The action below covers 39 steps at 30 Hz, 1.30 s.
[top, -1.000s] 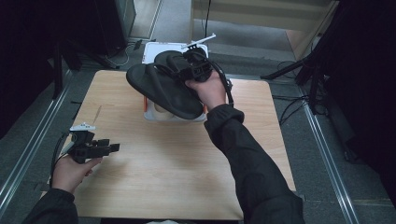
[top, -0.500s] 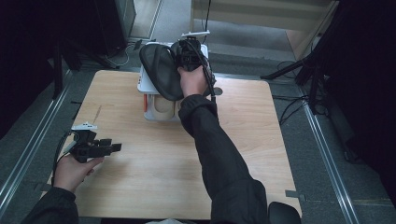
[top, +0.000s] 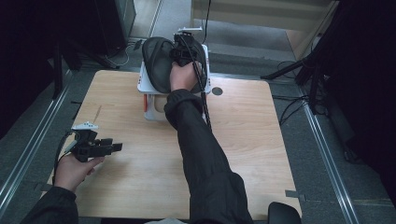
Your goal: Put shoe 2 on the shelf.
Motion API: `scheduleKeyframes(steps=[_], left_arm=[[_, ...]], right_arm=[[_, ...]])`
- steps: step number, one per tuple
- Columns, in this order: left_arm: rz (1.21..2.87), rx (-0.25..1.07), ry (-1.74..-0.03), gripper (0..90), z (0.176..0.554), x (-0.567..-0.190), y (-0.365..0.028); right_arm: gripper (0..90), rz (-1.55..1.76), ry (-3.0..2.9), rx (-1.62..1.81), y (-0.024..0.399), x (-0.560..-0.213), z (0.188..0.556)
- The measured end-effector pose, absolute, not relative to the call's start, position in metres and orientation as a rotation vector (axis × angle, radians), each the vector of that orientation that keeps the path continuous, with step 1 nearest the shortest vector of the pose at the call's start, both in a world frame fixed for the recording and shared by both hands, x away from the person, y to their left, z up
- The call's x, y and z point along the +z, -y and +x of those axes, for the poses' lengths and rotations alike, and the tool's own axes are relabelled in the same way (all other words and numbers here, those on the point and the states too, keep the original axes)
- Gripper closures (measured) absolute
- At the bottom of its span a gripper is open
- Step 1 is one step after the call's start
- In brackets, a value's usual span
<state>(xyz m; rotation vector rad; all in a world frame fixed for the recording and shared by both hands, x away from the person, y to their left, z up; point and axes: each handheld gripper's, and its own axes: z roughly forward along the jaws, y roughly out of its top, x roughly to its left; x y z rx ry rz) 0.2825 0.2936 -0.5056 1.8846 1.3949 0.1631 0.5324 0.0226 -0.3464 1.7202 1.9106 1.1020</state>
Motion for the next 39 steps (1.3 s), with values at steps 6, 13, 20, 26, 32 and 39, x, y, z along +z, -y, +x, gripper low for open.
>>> scheduleKeyframes(steps=[6, 13, 20, 26, 32, 39], left_arm=[[1.892, 0.16, -1.389, 42.8, 0.282, -0.505, -0.293], [1.889, 0.156, -1.388, 42.8, 0.284, -0.505, -0.293], [1.893, 0.153, -1.381, 42.8, 0.283, -0.504, -0.292], [1.894, 0.148, -1.382, 42.8, 0.283, -0.505, -0.293], [1.894, 0.151, -1.386, 42.8, 0.284, -0.505, -0.293], [1.897, 0.155, -1.386, 42.7, 0.284, -0.506, -0.292]], right_arm=[[75.2, 1.76, -1.855, 1.14, -0.023, -0.345, 0.534], [75.0, 1.793, -1.774, 1.084, -0.027, -0.343, 0.532], [70.9, 1.818, -1.736, 1.097, -0.031, -0.344, 0.533], [68.6, 1.809, -1.732, 1.097, -0.033, -0.345, 0.533], [60.0, 1.804, -1.753, 1.139, -0.032, -0.347, 0.532], [56.3, 1.788, -1.774, 1.138, -0.033, -0.347, 0.53]])
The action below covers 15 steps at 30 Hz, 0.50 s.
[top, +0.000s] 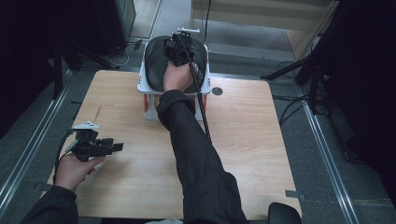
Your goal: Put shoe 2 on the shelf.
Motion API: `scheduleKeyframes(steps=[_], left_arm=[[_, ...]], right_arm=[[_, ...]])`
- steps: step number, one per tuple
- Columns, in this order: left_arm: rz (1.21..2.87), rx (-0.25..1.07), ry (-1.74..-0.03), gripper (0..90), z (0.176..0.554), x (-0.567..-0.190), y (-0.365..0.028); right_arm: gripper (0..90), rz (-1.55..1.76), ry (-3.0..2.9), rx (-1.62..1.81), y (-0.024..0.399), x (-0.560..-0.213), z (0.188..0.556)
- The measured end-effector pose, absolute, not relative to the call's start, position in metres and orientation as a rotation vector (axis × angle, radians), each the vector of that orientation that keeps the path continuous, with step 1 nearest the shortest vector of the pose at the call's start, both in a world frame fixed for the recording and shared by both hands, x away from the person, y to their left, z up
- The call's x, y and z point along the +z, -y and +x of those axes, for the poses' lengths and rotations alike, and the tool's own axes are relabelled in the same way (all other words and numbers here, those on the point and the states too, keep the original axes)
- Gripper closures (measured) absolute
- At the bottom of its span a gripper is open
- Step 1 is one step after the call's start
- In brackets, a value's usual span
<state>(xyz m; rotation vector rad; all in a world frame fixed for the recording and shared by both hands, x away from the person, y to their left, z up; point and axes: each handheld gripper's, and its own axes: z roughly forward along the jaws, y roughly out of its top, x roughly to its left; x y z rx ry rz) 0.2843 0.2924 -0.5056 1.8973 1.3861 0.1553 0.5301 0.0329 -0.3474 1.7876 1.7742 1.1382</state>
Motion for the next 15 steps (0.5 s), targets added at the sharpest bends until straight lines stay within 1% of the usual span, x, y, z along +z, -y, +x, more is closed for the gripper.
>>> scheduleKeyframes(steps=[5, 12, 15], left_arm=[[1.902, 0.15, -1.38, 42.8, 0.285, -0.505, -0.292], [1.892, 0.156, -1.386, 42.7, 0.286, -0.506, -0.291], [1.903, 0.157, -1.382, 42.8, 0.287, -0.505, -0.29]], right_arm=[[50.5, 1.779, -1.8, 1.158, -0.031, -0.345, 0.528], [50.5, 1.743, -1.827, 1.214, -0.022, -0.34, 0.519], [52.0, 1.716, -1.853, 1.231, -0.016, -0.337, 0.511]])
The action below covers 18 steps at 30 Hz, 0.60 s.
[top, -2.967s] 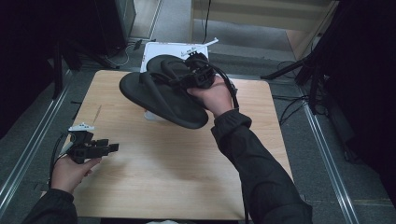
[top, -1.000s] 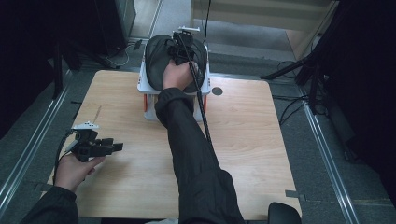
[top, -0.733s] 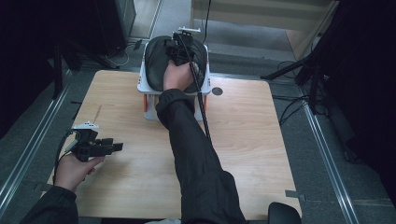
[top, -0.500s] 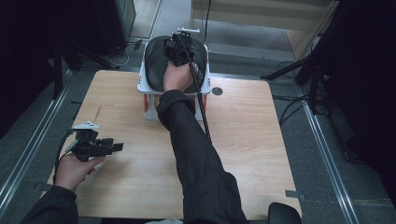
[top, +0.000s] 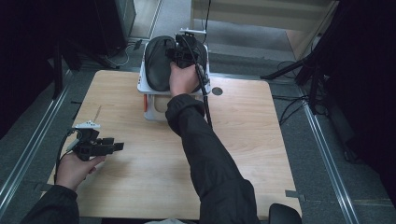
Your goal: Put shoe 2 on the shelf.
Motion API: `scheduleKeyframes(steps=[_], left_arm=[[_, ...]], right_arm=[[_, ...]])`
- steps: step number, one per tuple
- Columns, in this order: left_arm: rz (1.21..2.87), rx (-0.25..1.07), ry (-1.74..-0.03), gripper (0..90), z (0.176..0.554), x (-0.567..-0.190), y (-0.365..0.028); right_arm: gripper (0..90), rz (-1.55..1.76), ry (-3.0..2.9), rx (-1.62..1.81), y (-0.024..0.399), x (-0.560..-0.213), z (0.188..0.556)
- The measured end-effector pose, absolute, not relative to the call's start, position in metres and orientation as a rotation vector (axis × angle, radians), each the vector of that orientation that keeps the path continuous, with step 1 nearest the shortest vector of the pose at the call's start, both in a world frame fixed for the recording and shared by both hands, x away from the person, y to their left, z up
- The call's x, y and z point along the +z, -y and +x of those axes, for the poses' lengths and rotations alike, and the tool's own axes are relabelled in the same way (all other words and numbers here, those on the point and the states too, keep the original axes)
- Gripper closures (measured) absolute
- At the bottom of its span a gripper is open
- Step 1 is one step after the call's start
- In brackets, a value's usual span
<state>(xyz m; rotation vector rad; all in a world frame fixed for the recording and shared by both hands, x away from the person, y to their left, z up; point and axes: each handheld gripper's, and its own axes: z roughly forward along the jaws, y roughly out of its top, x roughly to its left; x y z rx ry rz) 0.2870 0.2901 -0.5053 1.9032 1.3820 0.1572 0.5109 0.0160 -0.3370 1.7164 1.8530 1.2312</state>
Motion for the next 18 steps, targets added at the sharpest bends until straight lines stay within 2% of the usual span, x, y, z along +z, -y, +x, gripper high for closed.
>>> scheduleKeyframes(steps=[12, 18], left_arm=[[1.904, 0.159, -1.381, 42.6, 0.29, -0.504, -0.289], [1.918, 0.153, -1.375, 42.5, 0.293, -0.504, -0.287]], right_arm=[[52.1, 1.569, -1.977, 1.265, 0.006, -0.324, 0.467], [52.0, 1.506, -2.058, 1.303, 0.014, -0.328, 0.447]])
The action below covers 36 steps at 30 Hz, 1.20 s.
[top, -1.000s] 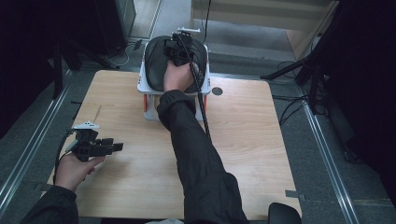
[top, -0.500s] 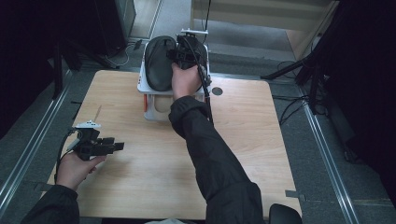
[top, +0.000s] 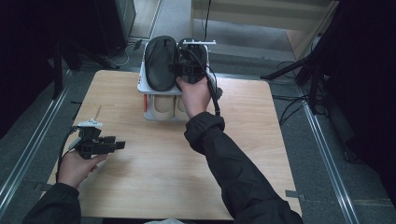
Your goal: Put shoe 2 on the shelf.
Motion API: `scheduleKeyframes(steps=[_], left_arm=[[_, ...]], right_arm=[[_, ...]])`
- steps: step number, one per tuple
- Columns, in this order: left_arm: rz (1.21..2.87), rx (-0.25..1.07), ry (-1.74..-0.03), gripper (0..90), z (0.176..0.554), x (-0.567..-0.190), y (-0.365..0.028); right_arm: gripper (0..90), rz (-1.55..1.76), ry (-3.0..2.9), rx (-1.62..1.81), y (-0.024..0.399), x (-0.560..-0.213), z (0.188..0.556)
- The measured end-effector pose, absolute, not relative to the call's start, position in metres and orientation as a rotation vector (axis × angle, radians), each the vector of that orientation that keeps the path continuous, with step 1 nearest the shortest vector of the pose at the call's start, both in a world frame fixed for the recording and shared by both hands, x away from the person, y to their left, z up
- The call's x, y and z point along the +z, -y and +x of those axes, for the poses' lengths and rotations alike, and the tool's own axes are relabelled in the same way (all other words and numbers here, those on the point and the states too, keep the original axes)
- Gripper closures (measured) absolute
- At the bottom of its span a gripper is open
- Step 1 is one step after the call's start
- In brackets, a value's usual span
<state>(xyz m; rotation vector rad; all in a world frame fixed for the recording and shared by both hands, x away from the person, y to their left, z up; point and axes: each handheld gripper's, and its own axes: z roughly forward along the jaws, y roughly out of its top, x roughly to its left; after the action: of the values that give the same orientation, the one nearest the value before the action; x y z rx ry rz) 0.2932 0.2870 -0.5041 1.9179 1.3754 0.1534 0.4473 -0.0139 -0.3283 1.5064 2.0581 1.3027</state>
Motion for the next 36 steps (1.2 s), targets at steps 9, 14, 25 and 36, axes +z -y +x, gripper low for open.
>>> scheduleKeyframes(steps=[9, 14, 25, 36], left_arm=[[1.921, 0.148, -1.366, 41.8, 0.299, -0.503, -0.282], [1.933, 0.146, -1.356, 41.1, 0.302, -0.503, -0.279], [1.942, 0.156, -1.324, 41.2, 0.307, -0.501, -0.27], [1.948, 0.161, -1.311, 41.4, 0.31, -0.5, -0.265]], right_arm=[[51.8, 1.448, -2.132, 1.335, 0.027, -0.336, 0.422], [53.6, 1.406, -2.173, 1.344, 0.031, -0.34, 0.41], [53.3, 1.338, -2.287, 1.389, 0.037, -0.363, 0.386], [54.9, 1.269, -2.336, 1.425, 0.05, -0.386, 0.366]])
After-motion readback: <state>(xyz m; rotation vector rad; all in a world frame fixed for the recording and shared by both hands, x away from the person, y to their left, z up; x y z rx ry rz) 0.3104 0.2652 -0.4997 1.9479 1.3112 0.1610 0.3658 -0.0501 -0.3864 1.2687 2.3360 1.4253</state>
